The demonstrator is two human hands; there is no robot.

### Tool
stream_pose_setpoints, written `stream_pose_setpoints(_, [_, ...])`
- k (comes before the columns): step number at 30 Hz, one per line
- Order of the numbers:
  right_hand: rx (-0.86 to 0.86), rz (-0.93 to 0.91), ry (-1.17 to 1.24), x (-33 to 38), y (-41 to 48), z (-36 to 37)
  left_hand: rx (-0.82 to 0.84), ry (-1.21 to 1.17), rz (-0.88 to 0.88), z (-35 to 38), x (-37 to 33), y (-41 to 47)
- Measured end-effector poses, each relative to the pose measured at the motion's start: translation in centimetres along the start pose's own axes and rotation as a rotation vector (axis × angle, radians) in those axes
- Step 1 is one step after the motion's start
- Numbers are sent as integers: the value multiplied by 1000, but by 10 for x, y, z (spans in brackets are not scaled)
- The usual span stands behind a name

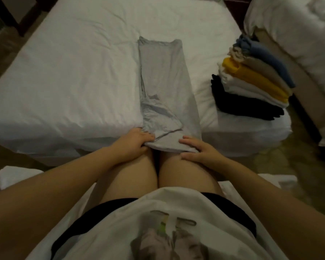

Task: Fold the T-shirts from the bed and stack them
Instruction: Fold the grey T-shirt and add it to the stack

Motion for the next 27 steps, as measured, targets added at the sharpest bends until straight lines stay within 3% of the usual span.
stream_pose_setpoints(2, [-149,-26,103,-4,-2,0,3,16,-6,-1,-2,-3])
stream_pose_setpoints(5, [-345,-48,7,1,-6,-4,47,-7,-47,-8,-4,-11])
stream_pose_setpoints(9, [-422,-100,-172,8,-5,-18,77,-9,-120,-29,-7,-8])
stream_pose_setpoints(13, [-574,-140,-100,24,4,-47,-7,-153,-162,-60,-5,4])
stream_pose_setpoints(18, [-657,-198,14,66,36,-93,-261,-533,-179,-107,7,29])
stream_pose_setpoints(22, [-649,-184,-127,101,80,-144,-435,-762,-231,-138,32,63])
stream_pose_setpoints(27, [-581,-109,-235,127,168,-216,-427,-984,-299,-173,85,126])
Point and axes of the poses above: each hand's wrist, its own y-axis towards the middle knuckle, its own z-axis out of the palm, x = y × z, the point moved 3 cm from there along y, towards the middle knuckle, and after that the axes turned 12 degrees about x, right-handed, at the moved point
